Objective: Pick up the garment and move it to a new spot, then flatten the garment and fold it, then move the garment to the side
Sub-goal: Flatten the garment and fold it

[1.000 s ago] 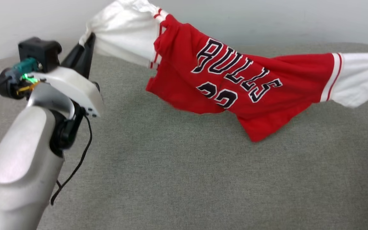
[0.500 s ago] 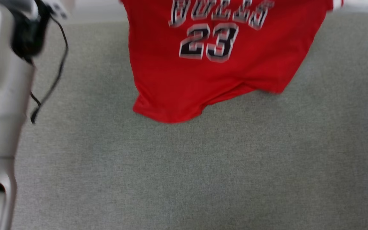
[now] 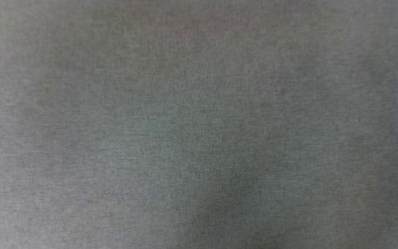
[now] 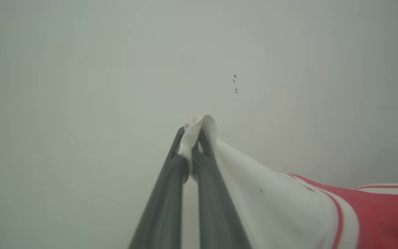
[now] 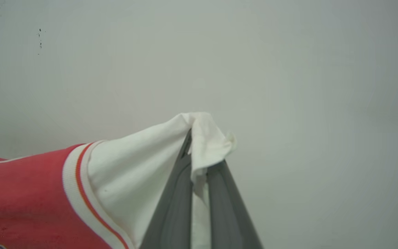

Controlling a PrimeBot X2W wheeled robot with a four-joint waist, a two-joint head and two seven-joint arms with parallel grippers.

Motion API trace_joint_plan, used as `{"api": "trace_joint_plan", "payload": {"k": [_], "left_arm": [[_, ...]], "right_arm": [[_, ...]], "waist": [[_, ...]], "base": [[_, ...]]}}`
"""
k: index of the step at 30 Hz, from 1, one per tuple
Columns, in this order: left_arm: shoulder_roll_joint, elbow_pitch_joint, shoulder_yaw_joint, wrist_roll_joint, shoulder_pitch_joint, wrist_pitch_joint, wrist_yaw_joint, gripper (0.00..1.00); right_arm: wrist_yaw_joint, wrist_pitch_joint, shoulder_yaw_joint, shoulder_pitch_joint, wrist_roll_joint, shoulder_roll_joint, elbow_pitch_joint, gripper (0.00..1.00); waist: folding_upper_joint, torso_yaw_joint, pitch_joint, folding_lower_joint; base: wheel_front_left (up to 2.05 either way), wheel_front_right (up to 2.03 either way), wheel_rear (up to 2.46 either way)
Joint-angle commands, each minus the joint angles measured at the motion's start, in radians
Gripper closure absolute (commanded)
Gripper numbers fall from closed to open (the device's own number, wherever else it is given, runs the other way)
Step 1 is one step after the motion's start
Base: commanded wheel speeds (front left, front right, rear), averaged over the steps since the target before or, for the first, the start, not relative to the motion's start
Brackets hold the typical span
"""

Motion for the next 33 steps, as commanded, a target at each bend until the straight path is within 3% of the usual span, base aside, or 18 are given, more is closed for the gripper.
{"api": "trace_joint_plan", "payload": {"k": [1,10,20,26,33], "left_arm": [[0.003,0.015,-0.002,0.005,-0.032,-0.008,-0.006,1.00],[0.001,0.120,0.000,-0.021,-0.088,-0.043,-0.031,1.00],[-0.040,0.251,-0.009,-0.089,0.025,-0.085,-0.061,1.00],[-0.065,0.252,-0.019,-0.165,0.234,-0.097,-0.064,1.00],[-0.037,0.118,0.010,-0.247,0.612,-0.101,-0.063,1.00]], "right_arm": [[-0.001,-0.013,0.009,-0.040,-0.002,-0.007,0.013,1.00],[-0.001,-0.048,0.092,-0.165,0.007,0.007,0.100,1.00],[-0.001,-0.093,0.177,-0.066,0.071,0.029,0.246,1.00],[-0.001,-0.134,0.254,0.147,0.175,0.021,0.256,1.00],[-0.001,-0.162,0.295,0.527,0.300,-0.023,0.132,1.00]], "waist": [[0.0000,0.005,0.047,-0.0002],[0.0000,0.026,0.142,-0.0002],[0.0000,0.049,0.156,-0.0002],[0.0000,0.050,0.052,-0.0002],[0.0000,0.042,-0.124,-0.0002]], "base": [[0.00,0.00,0.00],[0.00,0.00,0.00],[0.00,0.00,0.00],[0.00,0.00,0.00],[0.00,0.00,0.00]]}}
